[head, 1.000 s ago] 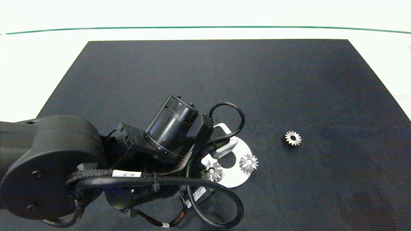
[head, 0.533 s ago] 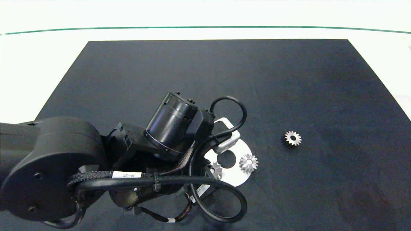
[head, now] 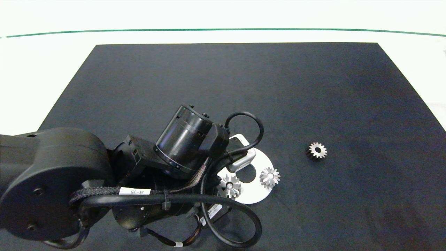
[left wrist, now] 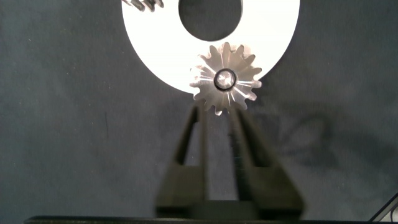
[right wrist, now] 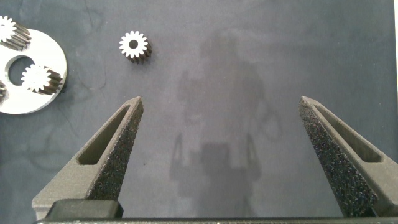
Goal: Remove an incorrectly installed larger gear and replace it with the correct smaller gear
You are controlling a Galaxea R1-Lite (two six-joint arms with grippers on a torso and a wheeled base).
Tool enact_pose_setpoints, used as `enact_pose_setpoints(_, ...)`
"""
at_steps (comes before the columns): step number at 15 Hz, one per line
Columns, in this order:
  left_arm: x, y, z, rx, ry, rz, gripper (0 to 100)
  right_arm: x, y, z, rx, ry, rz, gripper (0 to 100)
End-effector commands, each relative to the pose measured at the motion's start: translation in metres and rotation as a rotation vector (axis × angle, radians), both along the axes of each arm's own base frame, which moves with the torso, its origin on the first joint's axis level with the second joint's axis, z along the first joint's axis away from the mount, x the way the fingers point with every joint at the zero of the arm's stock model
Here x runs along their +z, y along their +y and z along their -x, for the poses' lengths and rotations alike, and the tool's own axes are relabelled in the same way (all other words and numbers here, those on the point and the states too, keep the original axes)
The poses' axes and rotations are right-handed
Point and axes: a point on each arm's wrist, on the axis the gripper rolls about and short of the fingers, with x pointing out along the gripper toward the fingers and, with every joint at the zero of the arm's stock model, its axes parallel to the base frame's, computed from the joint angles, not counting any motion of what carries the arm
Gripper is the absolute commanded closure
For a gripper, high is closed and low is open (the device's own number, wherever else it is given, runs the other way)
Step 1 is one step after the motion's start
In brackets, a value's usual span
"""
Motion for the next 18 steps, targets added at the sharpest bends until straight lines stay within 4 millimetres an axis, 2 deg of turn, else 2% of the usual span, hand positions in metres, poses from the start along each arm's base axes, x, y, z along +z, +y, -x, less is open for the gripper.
enact_pose_setpoints(1, -0.001, -0.001, 0.001, -0.001, 0.002, 0.0, 0, 0.0, 0.0, 0.0, 0.001, -0.001, 0.0, 0)
enact_pose_setpoints(4, -0.004, -0.009, 0.009, 0.037, 0.055, 0.064, 0, 0.0, 0.0, 0.0, 0.001, -0.001, 0.0, 0)
enact_pose_setpoints(11, -0.01, -0.014, 0.006, 0.086, 0.097, 0.095, 0, -0.002, 0.0, 0.001, 0.002, 0.005, 0.0, 0)
enact_pose_setpoints(18, -0.019, -0.029, -0.008, 0.085, 0.047, 0.162, 0, -0.002, 0.0, 0.001, 0.001, 0.004, 0.001, 0)
